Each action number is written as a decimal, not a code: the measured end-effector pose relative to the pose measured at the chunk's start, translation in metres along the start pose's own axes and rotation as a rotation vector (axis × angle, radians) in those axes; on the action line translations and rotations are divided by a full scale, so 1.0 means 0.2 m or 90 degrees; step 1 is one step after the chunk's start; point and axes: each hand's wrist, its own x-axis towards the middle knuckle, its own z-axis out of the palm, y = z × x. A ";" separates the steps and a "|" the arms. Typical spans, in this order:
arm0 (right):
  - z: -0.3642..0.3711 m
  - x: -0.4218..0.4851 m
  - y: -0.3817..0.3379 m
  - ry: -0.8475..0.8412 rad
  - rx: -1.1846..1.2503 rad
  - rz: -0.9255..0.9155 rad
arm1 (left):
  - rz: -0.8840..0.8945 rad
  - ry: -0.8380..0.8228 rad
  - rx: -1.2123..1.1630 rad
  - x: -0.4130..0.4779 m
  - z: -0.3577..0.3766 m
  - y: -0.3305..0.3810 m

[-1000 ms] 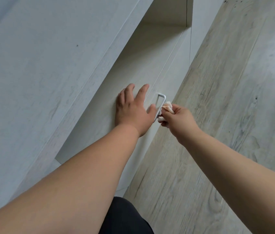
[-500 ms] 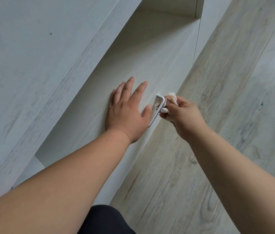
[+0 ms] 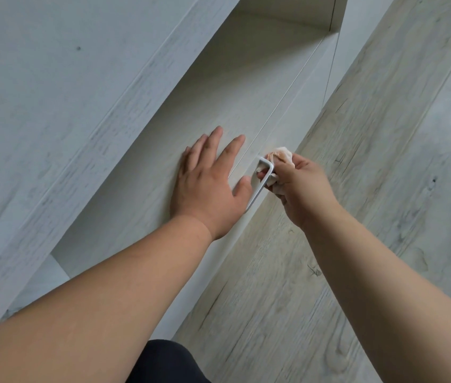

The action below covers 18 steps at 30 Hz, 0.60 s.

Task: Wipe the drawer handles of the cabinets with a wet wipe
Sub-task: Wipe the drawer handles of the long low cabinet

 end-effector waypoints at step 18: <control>-0.01 -0.03 -0.06 0.109 -0.448 -0.155 | -0.002 0.001 -0.007 0.00 0.00 0.00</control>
